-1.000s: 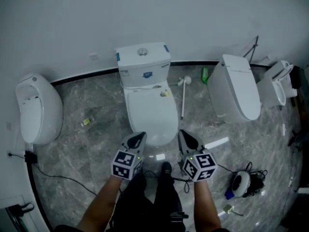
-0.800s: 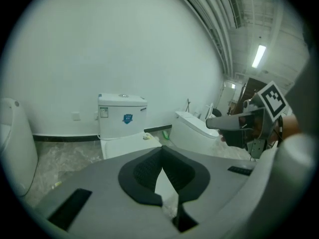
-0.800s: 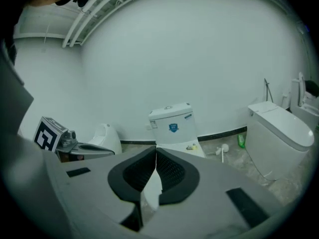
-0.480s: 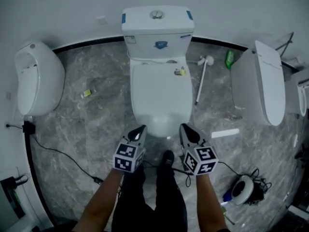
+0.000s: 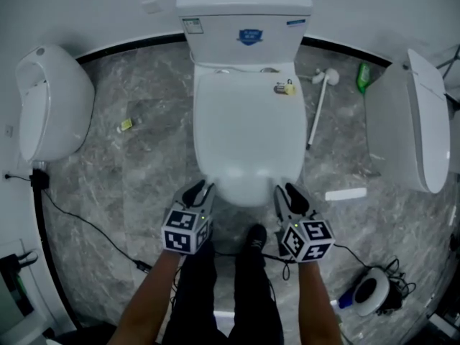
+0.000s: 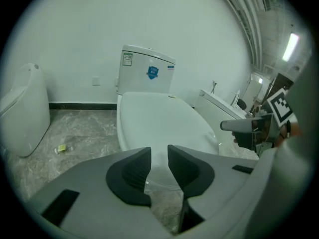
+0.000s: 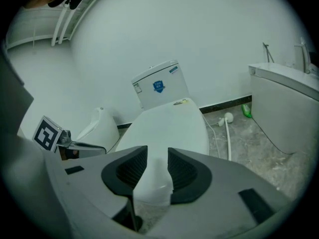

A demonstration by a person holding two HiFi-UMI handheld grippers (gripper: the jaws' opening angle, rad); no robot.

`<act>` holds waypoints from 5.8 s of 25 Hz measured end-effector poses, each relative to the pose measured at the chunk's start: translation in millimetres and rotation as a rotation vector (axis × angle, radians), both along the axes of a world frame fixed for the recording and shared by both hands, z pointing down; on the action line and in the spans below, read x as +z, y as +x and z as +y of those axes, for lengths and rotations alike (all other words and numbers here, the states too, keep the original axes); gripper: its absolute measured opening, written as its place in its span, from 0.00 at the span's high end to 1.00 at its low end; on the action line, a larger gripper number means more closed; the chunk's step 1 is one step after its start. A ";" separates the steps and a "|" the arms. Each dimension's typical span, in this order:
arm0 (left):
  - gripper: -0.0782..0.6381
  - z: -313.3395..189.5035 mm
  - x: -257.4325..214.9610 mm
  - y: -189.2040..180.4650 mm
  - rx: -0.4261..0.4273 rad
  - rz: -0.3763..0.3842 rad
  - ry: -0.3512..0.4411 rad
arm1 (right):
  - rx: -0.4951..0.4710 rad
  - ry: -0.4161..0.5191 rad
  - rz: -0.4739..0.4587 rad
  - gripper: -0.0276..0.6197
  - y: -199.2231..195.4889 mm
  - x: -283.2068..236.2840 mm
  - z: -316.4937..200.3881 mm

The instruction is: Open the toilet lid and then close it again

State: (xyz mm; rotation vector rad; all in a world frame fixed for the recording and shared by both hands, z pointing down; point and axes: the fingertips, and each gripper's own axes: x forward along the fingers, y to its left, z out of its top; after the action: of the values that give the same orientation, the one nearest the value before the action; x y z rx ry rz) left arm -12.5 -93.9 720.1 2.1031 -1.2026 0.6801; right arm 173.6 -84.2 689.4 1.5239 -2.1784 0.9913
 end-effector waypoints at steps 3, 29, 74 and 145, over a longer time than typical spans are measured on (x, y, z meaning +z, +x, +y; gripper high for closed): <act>0.69 -1.1 15.0 -4.1 -0.039 0.017 -0.011 | 0.054 -0.019 0.005 0.64 10.3 21.1 0.7; 0.38 9.7 52.2 22.6 -0.031 0.127 -0.143 | 0.306 -0.170 -0.277 0.40 43.1 73.7 -14.7; 0.88 40.3 6.5 10.8 0.267 -0.045 -0.078 | 0.390 -0.061 -0.411 0.83 43.4 -41.7 -44.8; 0.88 38.0 65.3 -18.9 0.351 -0.168 -0.107 | 0.054 -0.338 -0.183 0.51 -34.5 60.7 50.3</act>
State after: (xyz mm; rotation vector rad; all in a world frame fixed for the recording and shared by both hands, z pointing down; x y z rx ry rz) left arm -31.4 -55.9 785.3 2.2222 -0.8633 1.0720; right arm 139.1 -33.9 750.1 1.3839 -1.9613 1.4825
